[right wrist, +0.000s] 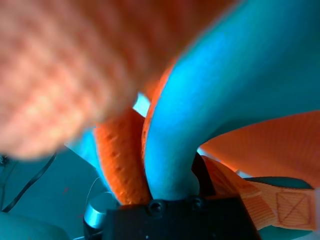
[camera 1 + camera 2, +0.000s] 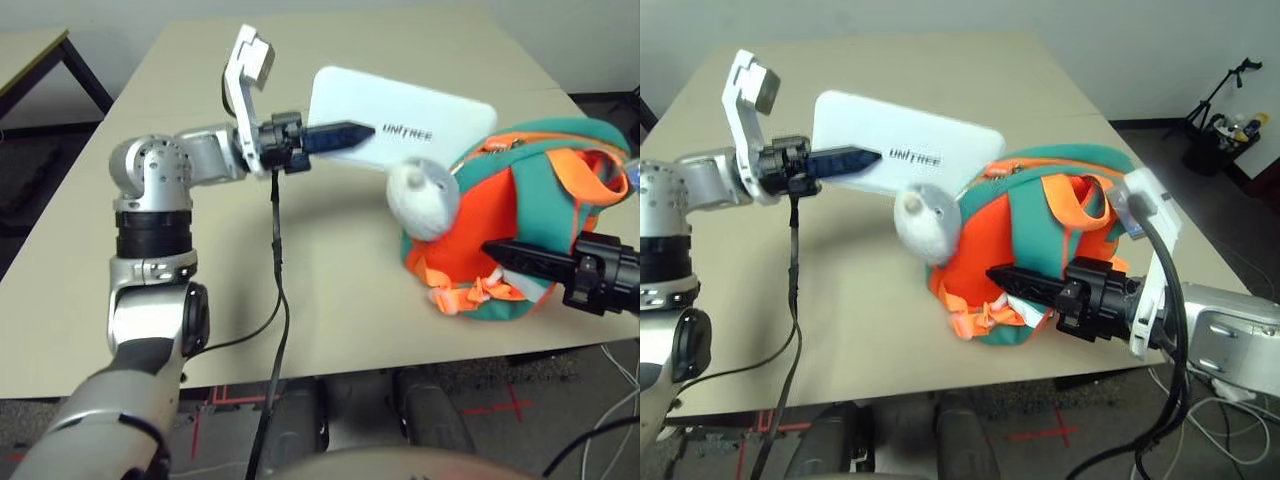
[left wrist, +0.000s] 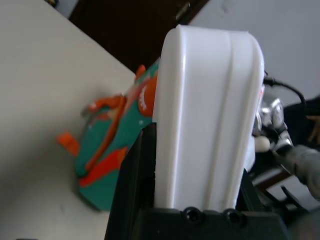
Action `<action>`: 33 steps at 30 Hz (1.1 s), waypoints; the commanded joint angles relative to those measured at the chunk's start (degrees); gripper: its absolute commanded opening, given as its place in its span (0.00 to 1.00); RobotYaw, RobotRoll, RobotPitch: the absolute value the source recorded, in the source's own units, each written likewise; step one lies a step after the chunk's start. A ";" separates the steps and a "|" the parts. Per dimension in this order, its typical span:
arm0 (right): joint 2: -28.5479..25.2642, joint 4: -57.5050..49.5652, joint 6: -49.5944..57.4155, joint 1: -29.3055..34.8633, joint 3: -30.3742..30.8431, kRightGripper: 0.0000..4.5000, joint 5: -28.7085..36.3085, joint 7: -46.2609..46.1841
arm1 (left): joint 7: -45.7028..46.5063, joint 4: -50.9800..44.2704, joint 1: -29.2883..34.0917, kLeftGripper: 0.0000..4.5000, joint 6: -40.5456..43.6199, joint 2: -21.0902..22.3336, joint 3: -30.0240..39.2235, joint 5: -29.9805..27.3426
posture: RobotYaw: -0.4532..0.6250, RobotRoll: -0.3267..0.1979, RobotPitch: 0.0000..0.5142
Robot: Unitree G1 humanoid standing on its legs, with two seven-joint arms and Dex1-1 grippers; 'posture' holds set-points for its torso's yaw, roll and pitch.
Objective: Put the pencil case into the backpack and zip it.
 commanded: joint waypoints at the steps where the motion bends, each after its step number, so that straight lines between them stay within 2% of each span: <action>1: 0.60 1.07 1.03 -1.35 0.74 0.04 -1.01 0.20 | -3.21 -3.89 0.52 0.29 2.62 3.04 -0.90 -2.88 | 0.32 0.62 0.17; 7: 1.94 2.67 1.84 -4.22 2.70 0.04 -3.10 0.85 | -2.45 -3.27 -1.85 0.29 1.57 6.72 1.46 -2.87 | 0.34 0.62 0.17; 12: 3.12 3.82 2.82 -6.14 3.82 0.04 -4.52 1.35 | -0.86 -4.25 -3.26 0.29 4.27 8.13 4.56 -5.97 | 0.36 0.62 0.18; 22: 5.27 6.32 4.88 -10.05 6.33 0.04 -7.64 2.89 | 3.38 -8.97 -1.76 0.29 9.96 9.89 8.32 -12.56 | 0.39 0.62 0.18; 28: 6.46 6.61 5.65 -12.86 7.88 0.04 -7.96 2.47 | 6.65 -9.31 2.41 0.29 5.96 8.12 7.37 -10.04 | 0.39 0.62 0.18; 33: 6.88 6.86 6.35 -13.38 7.67 0.04 -8.31 2.50 | 8.23 -7.56 2.82 0.29 -0.50 7.72 6.25 -5.42 | 0.38 0.62 0.17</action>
